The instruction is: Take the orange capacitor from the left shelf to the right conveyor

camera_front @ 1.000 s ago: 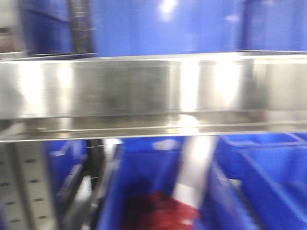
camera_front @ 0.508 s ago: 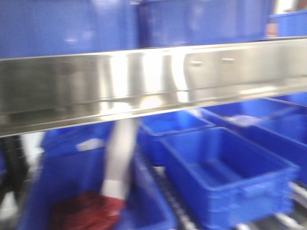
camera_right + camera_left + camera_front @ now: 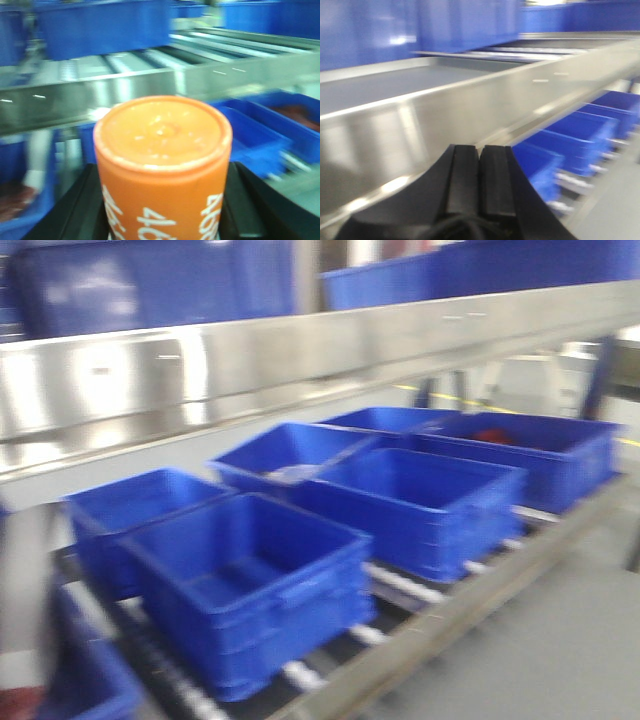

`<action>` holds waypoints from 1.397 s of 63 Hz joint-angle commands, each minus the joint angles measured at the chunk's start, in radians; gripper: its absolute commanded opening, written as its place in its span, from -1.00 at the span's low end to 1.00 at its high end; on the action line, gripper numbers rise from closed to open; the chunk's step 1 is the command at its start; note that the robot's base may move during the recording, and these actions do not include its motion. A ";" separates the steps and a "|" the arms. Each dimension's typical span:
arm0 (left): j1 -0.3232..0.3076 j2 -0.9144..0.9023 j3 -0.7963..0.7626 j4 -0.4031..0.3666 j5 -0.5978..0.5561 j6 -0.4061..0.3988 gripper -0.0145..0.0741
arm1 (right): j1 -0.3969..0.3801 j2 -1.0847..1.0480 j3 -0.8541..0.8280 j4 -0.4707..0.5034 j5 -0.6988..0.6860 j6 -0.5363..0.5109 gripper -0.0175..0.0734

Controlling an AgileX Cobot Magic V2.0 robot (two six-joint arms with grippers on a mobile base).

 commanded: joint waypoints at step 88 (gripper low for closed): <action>0.423 0.131 -0.005 -0.003 -0.091 -0.002 -0.96 | -0.001 0.006 -0.031 -0.015 -0.097 -0.007 -0.33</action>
